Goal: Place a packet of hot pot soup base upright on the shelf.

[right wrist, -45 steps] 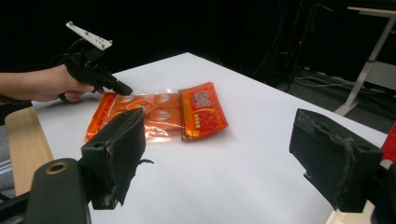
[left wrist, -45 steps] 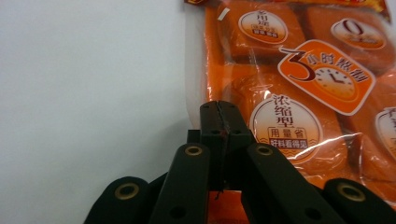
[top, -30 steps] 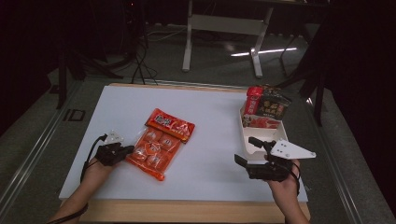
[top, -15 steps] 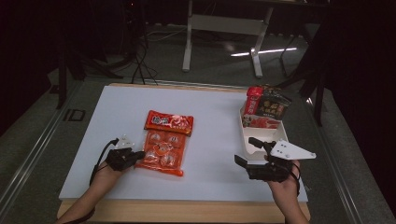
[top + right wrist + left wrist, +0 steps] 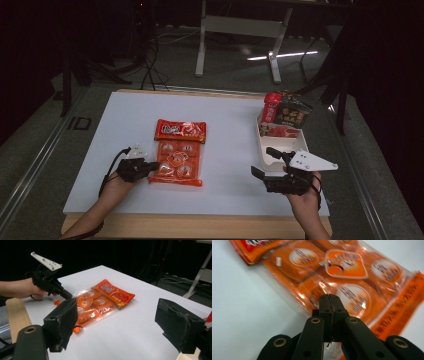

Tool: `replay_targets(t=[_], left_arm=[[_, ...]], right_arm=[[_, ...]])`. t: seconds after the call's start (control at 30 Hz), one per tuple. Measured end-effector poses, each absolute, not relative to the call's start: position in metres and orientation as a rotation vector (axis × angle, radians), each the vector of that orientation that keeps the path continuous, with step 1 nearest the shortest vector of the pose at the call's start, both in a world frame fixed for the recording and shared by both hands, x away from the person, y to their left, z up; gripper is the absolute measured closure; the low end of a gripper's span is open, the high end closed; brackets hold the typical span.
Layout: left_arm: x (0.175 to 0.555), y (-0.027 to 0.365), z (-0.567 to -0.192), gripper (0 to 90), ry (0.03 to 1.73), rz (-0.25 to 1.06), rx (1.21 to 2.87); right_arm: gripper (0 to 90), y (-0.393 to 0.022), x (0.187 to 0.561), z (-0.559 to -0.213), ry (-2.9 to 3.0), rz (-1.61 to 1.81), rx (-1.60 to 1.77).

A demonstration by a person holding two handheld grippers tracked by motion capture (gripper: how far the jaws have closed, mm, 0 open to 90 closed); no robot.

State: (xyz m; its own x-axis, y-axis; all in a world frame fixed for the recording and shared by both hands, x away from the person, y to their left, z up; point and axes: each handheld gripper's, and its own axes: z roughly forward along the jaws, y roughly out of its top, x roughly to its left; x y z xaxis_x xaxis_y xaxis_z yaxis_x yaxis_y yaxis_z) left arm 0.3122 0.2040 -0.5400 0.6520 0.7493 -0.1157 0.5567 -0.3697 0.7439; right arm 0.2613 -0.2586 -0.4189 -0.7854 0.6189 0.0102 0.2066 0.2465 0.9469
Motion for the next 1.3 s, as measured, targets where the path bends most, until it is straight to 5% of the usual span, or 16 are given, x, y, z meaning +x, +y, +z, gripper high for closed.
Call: replay_targets(t=[0.37,0.67,1.3], left_arm=[[0.343,0.216,-0.527,69.7,1.059,0.35,1.935],[0.363,0.213,-0.528,88.4,1.091,0.398,1.921],[0.377,0.198,-0.549,89.7,1.144,0.383,2.004]], right_arm=[[18.2,-0.258,0.263,-0.422,2.172,1.545,0.757],[19.1,-0.258,0.263,-0.422,2.18,1.545,0.758],[19.1,-0.259,0.264,-0.423,2.181,1.547,0.762]])
